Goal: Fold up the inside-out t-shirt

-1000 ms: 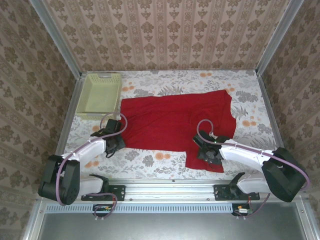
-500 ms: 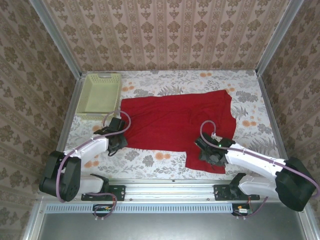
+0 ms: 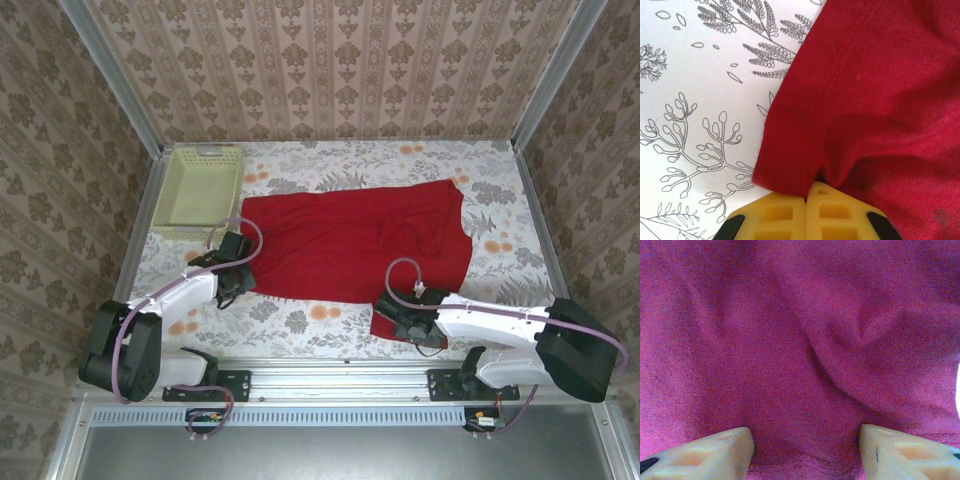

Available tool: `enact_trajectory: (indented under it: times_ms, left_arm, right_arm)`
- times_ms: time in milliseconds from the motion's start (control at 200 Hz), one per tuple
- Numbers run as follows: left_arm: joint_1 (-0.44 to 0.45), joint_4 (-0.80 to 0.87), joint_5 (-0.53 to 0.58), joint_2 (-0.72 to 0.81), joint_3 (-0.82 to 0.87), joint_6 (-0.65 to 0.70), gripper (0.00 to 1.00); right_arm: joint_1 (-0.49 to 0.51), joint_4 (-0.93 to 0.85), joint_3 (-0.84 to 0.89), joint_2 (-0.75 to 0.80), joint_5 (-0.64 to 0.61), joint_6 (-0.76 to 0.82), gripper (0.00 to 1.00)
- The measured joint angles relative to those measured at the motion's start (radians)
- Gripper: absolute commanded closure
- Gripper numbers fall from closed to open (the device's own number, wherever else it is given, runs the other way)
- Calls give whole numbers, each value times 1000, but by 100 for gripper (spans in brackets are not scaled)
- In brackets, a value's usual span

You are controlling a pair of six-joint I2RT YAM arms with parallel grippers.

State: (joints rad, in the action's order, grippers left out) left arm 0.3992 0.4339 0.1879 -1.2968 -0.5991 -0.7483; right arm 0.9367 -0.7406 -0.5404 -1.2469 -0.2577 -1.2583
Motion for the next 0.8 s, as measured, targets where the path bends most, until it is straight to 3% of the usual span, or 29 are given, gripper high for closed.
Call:
enact_trajectory:
  times_ms: [95, 255, 350, 580, 670, 800]
  left_arm:
    - [4, 0, 0, 0, -3, 0, 100]
    - [16, 0, 0, 0, -5, 0, 100]
    - [26, 8, 2, 0, -10, 0, 100]
    - [65, 49, 42, 82, -23, 0, 100]
    - [88, 64, 56, 124, -43, 0, 100]
    - [98, 83, 72, 124, -100, 0, 100]
  right_arm:
    - [20, 8, -6, -18, -13, -21, 52]
    - [30, 29, -16, -25, -23, -27, 83]
    - [30, 6, -25, -25, -28, -21, 93]
    - [-29, -176, -124, 82, -106, 29, 99]
    - [-129, -214, -172, 158, -121, 93, 99]
    - [-349, -229, -257, 207, -115, 253, 98]
